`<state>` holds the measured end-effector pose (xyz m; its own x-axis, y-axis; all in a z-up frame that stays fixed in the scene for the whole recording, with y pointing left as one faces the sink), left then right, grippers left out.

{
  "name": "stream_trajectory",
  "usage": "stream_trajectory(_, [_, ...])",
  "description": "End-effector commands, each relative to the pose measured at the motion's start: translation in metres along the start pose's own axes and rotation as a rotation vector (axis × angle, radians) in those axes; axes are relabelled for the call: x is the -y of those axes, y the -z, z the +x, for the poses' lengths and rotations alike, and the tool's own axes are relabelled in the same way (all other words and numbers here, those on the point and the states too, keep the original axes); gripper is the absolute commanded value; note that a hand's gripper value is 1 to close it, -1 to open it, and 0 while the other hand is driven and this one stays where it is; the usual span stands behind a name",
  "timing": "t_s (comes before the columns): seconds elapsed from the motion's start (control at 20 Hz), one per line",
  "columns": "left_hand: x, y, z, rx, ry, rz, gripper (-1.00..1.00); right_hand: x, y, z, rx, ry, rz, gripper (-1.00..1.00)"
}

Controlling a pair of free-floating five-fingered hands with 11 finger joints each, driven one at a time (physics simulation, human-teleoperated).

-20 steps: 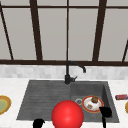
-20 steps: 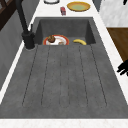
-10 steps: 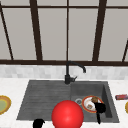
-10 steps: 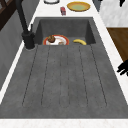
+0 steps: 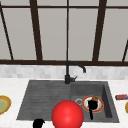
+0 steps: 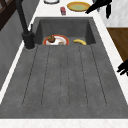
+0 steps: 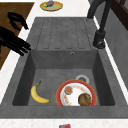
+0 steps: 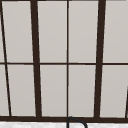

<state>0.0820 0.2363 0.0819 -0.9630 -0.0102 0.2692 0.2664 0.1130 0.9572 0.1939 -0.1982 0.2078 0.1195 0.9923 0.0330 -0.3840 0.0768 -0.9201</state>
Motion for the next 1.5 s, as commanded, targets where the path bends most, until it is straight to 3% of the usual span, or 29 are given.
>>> stream_trajectory(0.0, [0.000,0.000,0.000,0.000,0.000,0.000,0.00,0.011,0.028,0.010,0.017,0.000,0.005,-1.00])
stream_trajectory(0.2, [0.000,0.000,0.000,0.000,0.000,0.000,0.00,-0.002,0.022,-0.002,0.135,0.022,-0.128,-1.00])
stream_trajectory(0.45, [0.000,0.000,0.000,0.000,0.000,0.000,0.00,-0.004,0.028,0.003,0.198,0.021,-0.225,-1.00])
stream_trajectory(0.65, [0.000,0.000,0.000,0.000,0.000,0.000,0.00,0.003,0.040,0.008,0.204,0.030,-0.319,-1.00])
stream_trajectory(1.1, [0.000,0.000,0.000,0.000,0.000,0.000,0.00,0.039,0.092,0.046,0.161,0.005,-0.302,-1.00])
stream_trajectory(1.45, [0.000,0.000,0.000,0.000,0.000,0.000,0.00,0.068,0.118,0.076,0.168,0.021,-0.403,-1.00])
